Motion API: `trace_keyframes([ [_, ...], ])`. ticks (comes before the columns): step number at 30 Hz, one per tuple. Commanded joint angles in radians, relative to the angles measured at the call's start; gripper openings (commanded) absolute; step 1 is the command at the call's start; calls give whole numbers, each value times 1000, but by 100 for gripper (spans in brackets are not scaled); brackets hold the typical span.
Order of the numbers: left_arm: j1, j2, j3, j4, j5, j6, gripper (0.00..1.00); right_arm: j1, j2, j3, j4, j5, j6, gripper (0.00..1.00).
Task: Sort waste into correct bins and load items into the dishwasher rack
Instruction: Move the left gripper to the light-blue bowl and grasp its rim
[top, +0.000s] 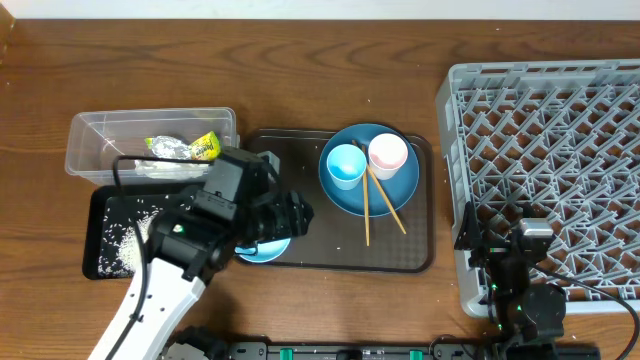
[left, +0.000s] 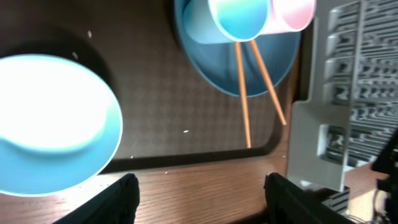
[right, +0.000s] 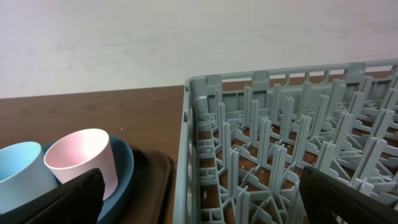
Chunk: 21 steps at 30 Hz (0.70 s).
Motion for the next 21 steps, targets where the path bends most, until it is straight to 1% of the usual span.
trace_keyframes([
  [1, -36, 37, -6, -3, -78, -27, 67, 1, -2, -2, -4, -1, -3, 99],
  [5, -71, 99, -6, 28, -77, -34, 67, 1, -2, -2, -4, -1, -3, 99],
  [9, -108, 161, -6, 81, -77, -93, 67, 1, -2, -2, -4, -1, -3, 99],
  [13, -144, 206, -6, 117, -79, -94, 67, 1, -2, -2, -4, -1, -3, 99],
  [16, -152, 217, -6, 134, -96, -64, 67, 1, -2, -2, -4, -1, -3, 99],
  [21, -152, 217, -6, 141, -211, 24, 66, 1, -2, -2, -4, -1, -3, 99],
])
